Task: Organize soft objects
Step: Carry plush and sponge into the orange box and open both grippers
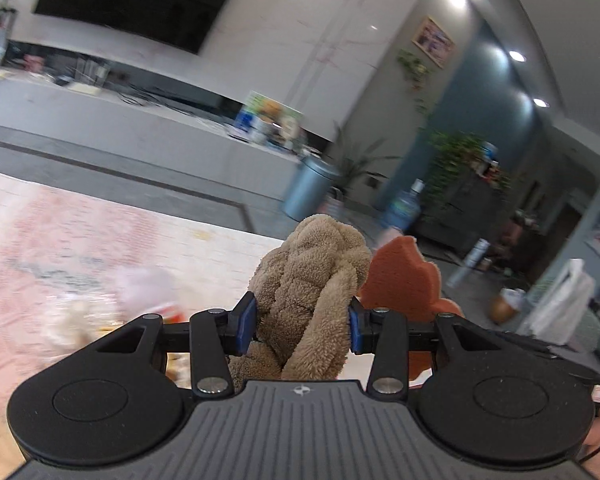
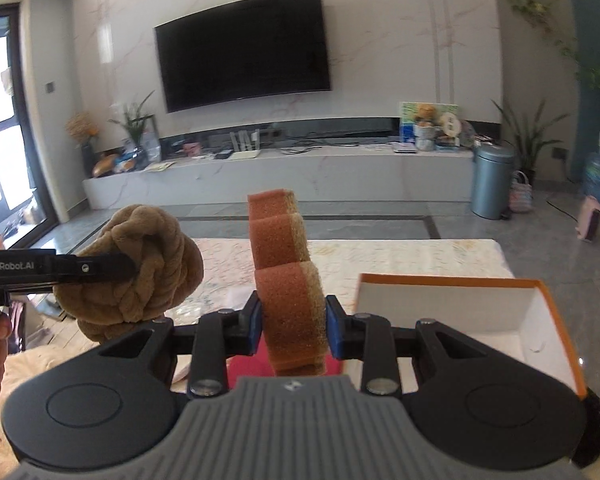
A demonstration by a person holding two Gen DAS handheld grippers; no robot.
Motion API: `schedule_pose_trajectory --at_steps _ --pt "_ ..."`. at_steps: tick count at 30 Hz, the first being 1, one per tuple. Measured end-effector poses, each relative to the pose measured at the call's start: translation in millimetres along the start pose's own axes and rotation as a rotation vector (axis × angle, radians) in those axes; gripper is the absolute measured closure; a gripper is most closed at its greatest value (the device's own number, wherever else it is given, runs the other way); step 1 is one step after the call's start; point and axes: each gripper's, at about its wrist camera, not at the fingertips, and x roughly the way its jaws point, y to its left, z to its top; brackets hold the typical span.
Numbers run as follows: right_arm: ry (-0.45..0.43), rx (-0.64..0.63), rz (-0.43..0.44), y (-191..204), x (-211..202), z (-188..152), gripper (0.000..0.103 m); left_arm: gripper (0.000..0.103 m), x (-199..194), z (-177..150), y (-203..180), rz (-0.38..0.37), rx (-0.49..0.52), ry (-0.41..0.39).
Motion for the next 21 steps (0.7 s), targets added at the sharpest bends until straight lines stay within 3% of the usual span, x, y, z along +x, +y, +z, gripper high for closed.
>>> schedule_pose_trajectory --at_steps 7,13,16,21 --pt "-0.006 0.094 -0.105 -48.0 6.6 8.8 0.072 0.054 69.7 15.4 -16.4 -0.131 -0.072 0.101" --pt "0.057 0.194 -0.152 -89.4 39.6 -1.0 0.072 0.054 151.2 3.5 -13.3 -0.181 -0.272 0.261" --pt "0.101 0.231 -0.168 -104.2 58.6 -13.0 0.072 0.054 181.2 -10.6 -6.2 -0.166 -0.366 0.327" --pt "0.188 0.26 -0.205 -120.9 94.7 -27.6 0.072 0.054 221.3 -28.6 -6.5 -0.028 -0.424 0.431"
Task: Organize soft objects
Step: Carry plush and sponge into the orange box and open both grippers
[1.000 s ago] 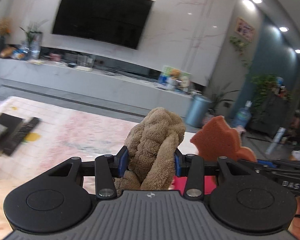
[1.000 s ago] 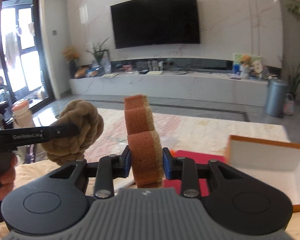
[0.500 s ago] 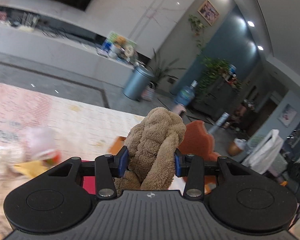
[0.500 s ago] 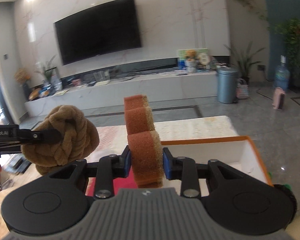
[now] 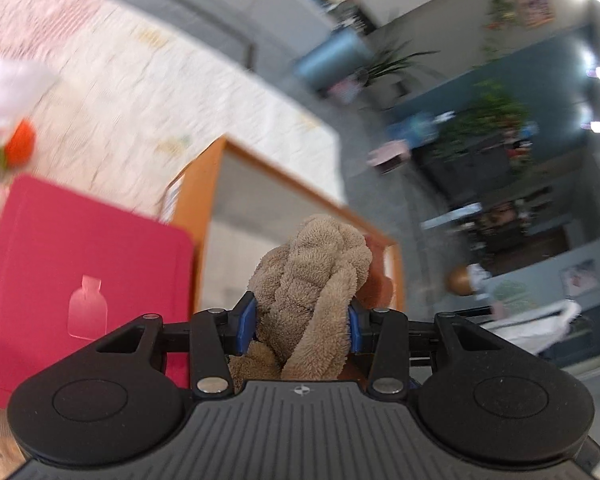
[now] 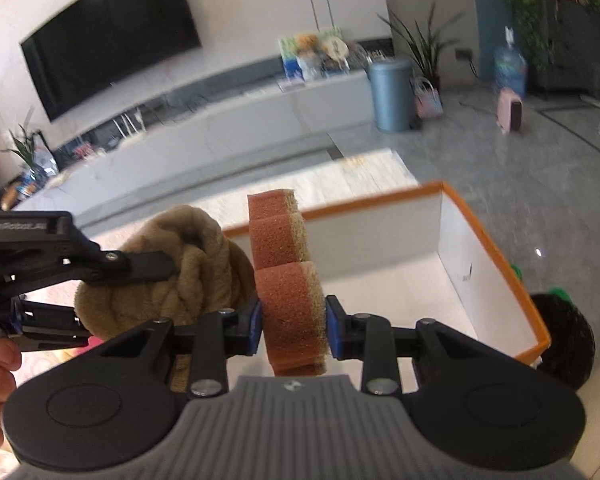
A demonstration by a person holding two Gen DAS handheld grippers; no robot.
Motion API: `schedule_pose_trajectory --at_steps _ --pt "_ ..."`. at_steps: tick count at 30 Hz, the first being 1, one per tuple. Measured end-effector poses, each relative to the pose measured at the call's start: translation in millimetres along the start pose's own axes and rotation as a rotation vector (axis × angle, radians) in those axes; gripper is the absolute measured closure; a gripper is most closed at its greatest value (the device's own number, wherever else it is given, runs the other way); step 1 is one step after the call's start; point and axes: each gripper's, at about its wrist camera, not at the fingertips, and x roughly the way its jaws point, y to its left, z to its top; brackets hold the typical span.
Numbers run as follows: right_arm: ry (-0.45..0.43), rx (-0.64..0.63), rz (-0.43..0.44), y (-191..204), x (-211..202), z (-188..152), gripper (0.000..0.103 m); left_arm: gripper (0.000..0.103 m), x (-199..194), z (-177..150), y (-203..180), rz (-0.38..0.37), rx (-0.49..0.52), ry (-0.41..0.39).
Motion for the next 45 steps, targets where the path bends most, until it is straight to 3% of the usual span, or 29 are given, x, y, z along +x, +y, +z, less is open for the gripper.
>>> schedule_pose_trajectory --at_steps 5,10,16,27,30,33,42,45 --pt "0.078 -0.01 0.004 -1.3 26.7 -13.2 0.072 0.053 22.9 -2.4 -6.7 0.105 0.003 0.031" --pt "0.15 -0.051 0.009 6.1 44.1 -14.7 0.072 0.049 20.8 -5.7 -5.4 0.14 0.023 0.022" --pt "0.226 -0.093 -0.015 13.9 56.6 -14.9 0.072 0.033 17.5 -2.4 -7.5 0.138 0.05 0.038" --pt "0.335 -0.131 -0.049 27.5 76.6 -23.0 0.071 0.031 -12.0 -5.1 -22.9 0.116 0.17 -0.045" --pt "0.33 -0.146 -0.082 32.6 75.6 -26.5 0.069 0.031 -23.7 -5.8 -22.0 0.119 0.191 -0.055" --pt "0.297 -0.168 -0.127 37.7 68.4 -26.9 0.057 0.031 -35.5 -8.6 -22.8 0.11 0.211 -0.071" --pt "0.185 -0.243 -0.22 54.5 25.7 -22.2 0.038 0.032 -79.4 -25.3 -26.0 0.08 0.302 -0.15" --pt "0.141 -0.262 -0.219 59.9 7.2 -24.4 0.038 0.032 -95.6 -32.1 -24.8 0.082 0.324 -0.176"
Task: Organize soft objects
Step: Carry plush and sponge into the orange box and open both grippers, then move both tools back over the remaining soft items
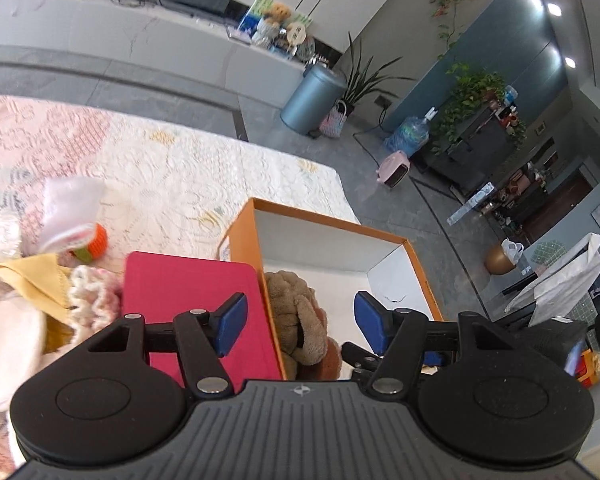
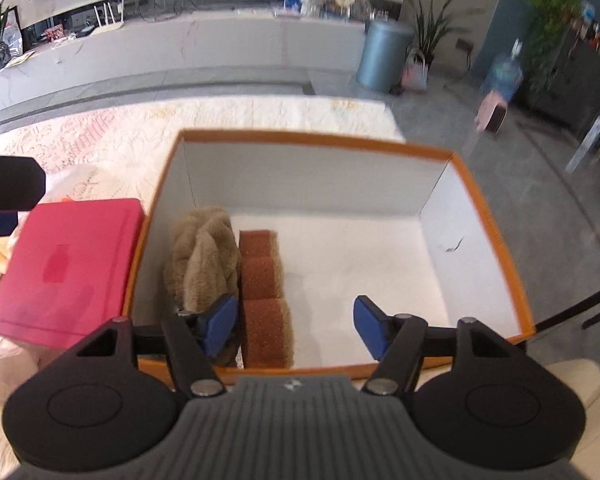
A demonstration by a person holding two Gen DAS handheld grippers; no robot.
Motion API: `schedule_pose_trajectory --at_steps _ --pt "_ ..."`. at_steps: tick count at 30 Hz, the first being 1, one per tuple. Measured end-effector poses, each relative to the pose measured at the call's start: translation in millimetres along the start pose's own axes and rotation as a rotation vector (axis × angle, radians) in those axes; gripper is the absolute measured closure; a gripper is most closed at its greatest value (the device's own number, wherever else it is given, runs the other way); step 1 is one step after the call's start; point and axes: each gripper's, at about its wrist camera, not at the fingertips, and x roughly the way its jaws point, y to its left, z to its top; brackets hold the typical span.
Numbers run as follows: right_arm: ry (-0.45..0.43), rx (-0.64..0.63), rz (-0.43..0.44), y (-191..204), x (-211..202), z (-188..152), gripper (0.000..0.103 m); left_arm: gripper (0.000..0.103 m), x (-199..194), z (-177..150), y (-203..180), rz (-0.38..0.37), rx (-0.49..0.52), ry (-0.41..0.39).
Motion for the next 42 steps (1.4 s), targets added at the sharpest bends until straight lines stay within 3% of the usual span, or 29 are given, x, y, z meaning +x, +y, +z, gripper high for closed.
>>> schedule_pose_trajectory --at_steps 5,9,19,31,33,37,42 --pt "-0.081 0.011 0.074 12.2 -34.3 -10.5 0.035 0.032 -26.2 -15.9 5.6 0.02 0.054 -0.031" --pt "-0.135 0.028 0.159 28.1 -58.4 -24.3 0.025 0.032 -47.7 -29.9 16.1 0.018 0.074 -0.059" --pt "-0.223 0.117 0.324 69.9 -92.3 -60.9 0.024 0.032 -99.0 -67.3 60.1 0.096 0.072 -0.119" --pt "-0.194 0.031 0.409 132.2 -84.6 -108.6 0.025 0.032 -126.7 -132.9 129.9 0.274 0.029 -0.096" --pt "-0.19 -0.004 0.409 139.7 -81.9 -113.0 0.026 0.038 -127.9 -143.9 139.9 0.273 0.037 -0.087" --pt "-0.157 -0.029 0.415 149.1 -70.8 -123.4 0.032 0.038 -125.0 -156.0 144.1 0.29 0.103 -0.074" --pt "-0.135 -0.026 0.446 151.2 -63.5 -122.2 0.032 0.038 -123.2 -151.3 137.9 0.29 0.169 -0.088"
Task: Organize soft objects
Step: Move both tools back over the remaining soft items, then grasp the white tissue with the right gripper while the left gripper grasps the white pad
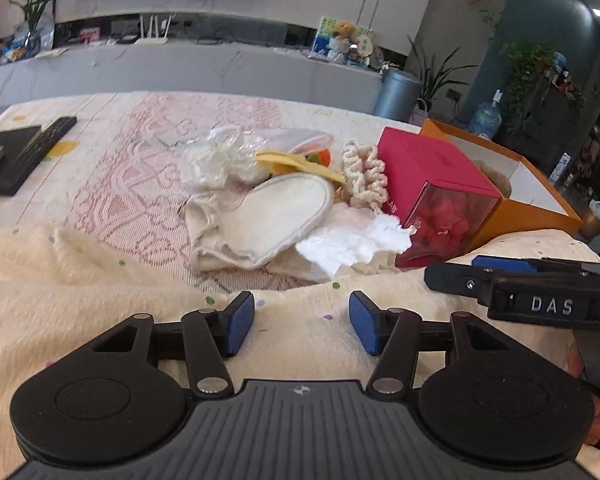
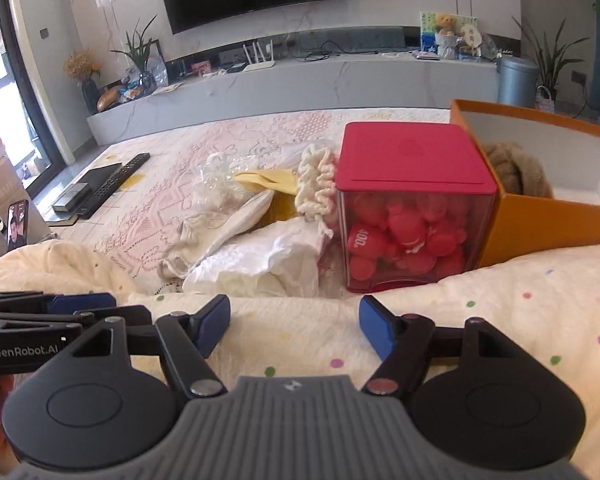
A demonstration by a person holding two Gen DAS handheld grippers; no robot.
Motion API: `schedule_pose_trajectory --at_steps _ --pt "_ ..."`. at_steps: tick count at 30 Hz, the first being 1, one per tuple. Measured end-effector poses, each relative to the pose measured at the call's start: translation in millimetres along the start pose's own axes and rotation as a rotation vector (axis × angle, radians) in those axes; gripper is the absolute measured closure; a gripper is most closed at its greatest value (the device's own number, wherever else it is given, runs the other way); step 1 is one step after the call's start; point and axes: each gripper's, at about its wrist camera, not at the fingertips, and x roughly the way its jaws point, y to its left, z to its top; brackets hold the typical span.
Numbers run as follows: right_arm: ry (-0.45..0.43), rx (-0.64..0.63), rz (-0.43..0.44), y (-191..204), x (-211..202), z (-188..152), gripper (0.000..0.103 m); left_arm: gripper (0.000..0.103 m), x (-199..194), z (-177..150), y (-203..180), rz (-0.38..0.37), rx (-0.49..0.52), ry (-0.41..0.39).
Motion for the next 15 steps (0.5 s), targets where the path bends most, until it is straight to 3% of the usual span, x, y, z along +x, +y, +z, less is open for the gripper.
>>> schedule_pose_trajectory --at_steps 5,7,9,15 --pt "-0.004 0.059 0.051 1.6 13.8 20.9 0.032 0.038 12.1 17.0 -2.3 0.076 0.134 0.016" --pt "0.0 0.051 0.043 9.1 25.7 27.4 0.027 0.038 20.2 22.2 0.6 0.088 0.158 0.022" --pt "0.009 0.04 0.046 15.5 40.3 31.7 0.021 0.038 27.7 25.8 5.7 0.107 0.158 0.033" --pt "0.103 0.039 0.026 15.3 89.2 34.0 0.021 0.038 50.5 26.0 20.4 0.099 0.111 0.082"
